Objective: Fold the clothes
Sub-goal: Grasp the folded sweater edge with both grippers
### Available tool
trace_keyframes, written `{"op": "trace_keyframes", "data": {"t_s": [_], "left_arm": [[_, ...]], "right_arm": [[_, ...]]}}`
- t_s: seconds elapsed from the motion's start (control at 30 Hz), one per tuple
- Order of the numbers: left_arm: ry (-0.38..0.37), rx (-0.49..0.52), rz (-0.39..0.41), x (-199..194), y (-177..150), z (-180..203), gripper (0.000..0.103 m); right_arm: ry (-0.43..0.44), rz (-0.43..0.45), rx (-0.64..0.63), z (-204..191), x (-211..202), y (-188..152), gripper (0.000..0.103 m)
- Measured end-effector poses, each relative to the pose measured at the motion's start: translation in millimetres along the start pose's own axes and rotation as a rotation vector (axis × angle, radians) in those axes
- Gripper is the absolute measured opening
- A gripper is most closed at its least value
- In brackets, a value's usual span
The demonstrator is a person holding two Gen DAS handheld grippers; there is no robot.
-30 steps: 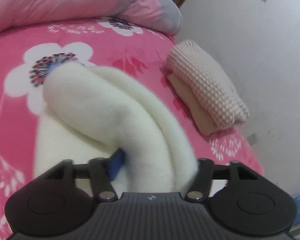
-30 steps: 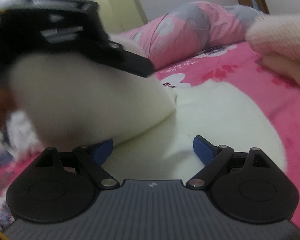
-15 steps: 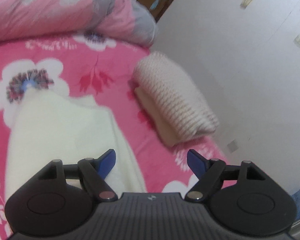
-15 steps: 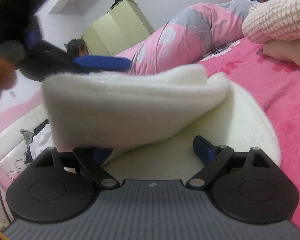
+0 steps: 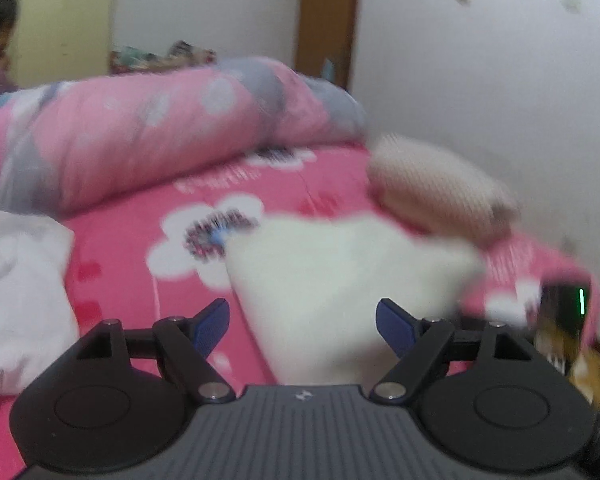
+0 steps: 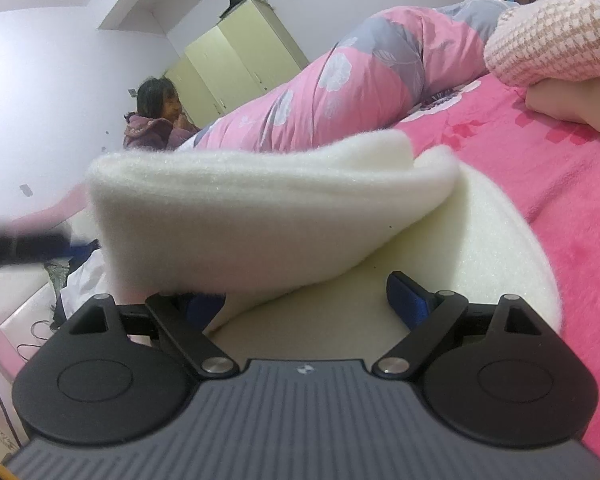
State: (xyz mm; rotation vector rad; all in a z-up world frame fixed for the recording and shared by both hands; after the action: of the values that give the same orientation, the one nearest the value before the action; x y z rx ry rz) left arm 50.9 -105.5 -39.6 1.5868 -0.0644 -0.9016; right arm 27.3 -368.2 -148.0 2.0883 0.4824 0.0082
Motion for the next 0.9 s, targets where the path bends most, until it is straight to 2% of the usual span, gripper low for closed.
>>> {"op": "trace_keyframes", "data": {"t_s": [0.13,0.27,0.33,0.43,0.53,0.6,0.67,0.77,0.83,0.87,0.9], "left_arm": [[-0.01,0.038,-0.025,22.6,-22.8,9.3,0.082],[0.043,0.099,-0.027,48.2,-35.0,17.1,0.078],[0.044,0.105,-0.018,55.3,-37.8,18.2,0.075],[0.045,0.111,0.005,60.1,-42.9,17.2,0.075],[0.046,0.151,0.021,61.5,-48.7,19.1,0.075],[0.049,0.192,0.025,60.9,-53.5,22.0,0.075],[0.054,0.222,0.032,60.7,-57.5,24.2,0.075],[0.059,0.236,0.036,63.3,-61.1,25.6,0.076],[0.063,0.243,0.04,62.6,-62.6,26.8,0.075],[0.062,0.242,0.042,63.1,-63.3,26.1,0.073],[0.06,0.241,0.044,62.8,-64.0,24.8,0.07]], "right_arm": [[-0.038,-0.042,0.01,-4.7,-2.4,5.9,0.088],[-0.049,-0.059,0.097,-3.4,-26.4,11.3,0.088],[-0.032,-0.046,0.171,0.9,-45.4,11.6,0.088],[0.04,-0.001,0.349,9.8,-70.1,10.0,0.088],[0.076,0.027,0.461,10.1,-76.7,14.4,0.089],[0.076,-0.001,0.46,1.3,-67.0,23.1,0.089],[0.064,-0.065,0.429,-12.3,-49.7,33.5,0.089],[-0.054,-0.201,0.347,-28.1,-17.1,43.5,0.09],[-0.121,-0.254,0.279,-35.3,-1.1,46.9,0.089],[-0.129,-0.278,0.256,-38.9,7.7,49.6,0.079],[-0.14,-0.301,0.23,-42.4,16.2,52.7,0.06]]}}
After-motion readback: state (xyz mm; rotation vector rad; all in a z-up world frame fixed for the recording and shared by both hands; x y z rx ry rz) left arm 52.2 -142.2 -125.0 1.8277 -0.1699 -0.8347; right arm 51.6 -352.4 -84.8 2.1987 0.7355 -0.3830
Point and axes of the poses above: each gripper's, at about its wrist camera, not at the fingertips, and x roughly the way its jaws point, z to its right, y to its top, the point moved 3 cm from there along x, roughly the way its jaws point, and after that the axes turned 5 degrees about z, right-handed, at the moved point
